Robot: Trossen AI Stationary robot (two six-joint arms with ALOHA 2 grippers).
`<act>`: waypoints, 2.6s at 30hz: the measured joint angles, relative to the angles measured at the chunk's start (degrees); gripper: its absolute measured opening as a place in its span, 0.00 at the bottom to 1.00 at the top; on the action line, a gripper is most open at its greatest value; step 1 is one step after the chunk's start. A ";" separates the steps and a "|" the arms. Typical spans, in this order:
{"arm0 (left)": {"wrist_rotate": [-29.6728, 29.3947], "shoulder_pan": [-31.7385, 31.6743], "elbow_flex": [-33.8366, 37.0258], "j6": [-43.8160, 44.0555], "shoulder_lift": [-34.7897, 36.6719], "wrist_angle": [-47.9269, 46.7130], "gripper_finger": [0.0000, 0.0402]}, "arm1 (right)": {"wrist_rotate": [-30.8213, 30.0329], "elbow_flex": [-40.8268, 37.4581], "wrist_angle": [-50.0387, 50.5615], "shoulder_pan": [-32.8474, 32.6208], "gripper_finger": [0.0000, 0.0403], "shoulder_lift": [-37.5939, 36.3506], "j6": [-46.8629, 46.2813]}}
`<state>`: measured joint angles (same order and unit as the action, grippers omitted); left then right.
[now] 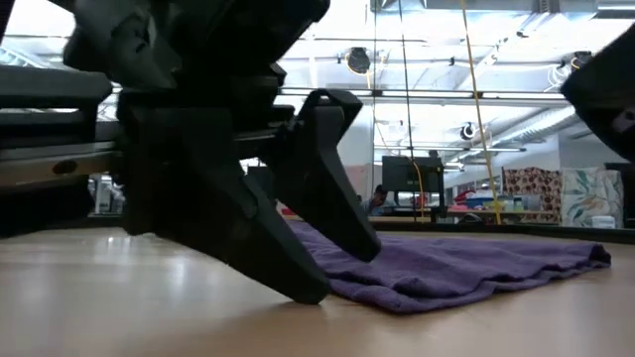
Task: Roll towel into tight, uniform cylinder
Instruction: Fold the purple towel on the table
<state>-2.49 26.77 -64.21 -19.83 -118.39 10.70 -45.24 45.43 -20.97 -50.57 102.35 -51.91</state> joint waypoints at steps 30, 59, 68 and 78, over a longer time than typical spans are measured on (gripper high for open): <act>13.26 -11.41 0.25 8.67 4.11 -7.42 0.00 | -5.77 24.19 26.16 5.67 0.51 16.33 11.85; 16.60 -12.81 0.14 10.56 4.13 -7.28 0.00 | -9.96 33.07 41.39 7.11 0.53 23.75 9.19; 16.60 -12.83 0.14 10.57 4.13 -7.30 0.00 | -7.59 33.49 42.39 7.29 0.53 23.75 8.94; 16.62 -12.83 0.14 10.57 4.15 -7.25 0.00 | -4.01 35.40 46.54 7.88 0.53 23.66 8.49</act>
<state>14.13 13.93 -64.07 -9.26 -114.24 3.44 -49.26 80.83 25.57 -42.70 126.02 -43.41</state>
